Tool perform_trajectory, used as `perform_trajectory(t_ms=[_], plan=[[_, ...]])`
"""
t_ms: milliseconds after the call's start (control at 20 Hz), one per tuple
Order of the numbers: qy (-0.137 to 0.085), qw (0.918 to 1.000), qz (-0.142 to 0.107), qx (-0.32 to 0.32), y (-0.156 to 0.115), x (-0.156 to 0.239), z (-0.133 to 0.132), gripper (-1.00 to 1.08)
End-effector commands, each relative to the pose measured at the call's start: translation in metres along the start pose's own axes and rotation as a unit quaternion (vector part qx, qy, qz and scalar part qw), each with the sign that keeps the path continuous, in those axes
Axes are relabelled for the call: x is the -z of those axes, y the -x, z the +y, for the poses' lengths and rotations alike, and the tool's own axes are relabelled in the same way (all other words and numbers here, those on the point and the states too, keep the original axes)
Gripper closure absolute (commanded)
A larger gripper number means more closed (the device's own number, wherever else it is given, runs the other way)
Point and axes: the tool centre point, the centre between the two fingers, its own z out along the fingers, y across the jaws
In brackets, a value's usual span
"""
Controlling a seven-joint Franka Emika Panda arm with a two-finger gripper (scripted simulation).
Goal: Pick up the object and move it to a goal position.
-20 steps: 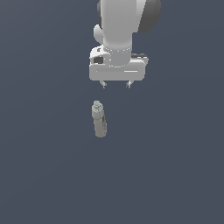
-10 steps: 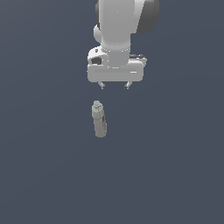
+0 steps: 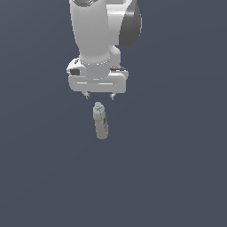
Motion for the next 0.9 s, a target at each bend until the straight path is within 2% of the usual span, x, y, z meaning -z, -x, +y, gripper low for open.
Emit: perform_trajectory(t_ms=[0,400,850], plan=[[0.001,1.0000,0.002,-0.005,-0.005,-0.003,0.011,-0.92],[0.001,1.0000,0.001,-0.006,-0.005,-0.009,0.013,-0.92],[0.001,1.0000,0.002,-0.007,-0.005,-0.047,0.015,-0.92]])
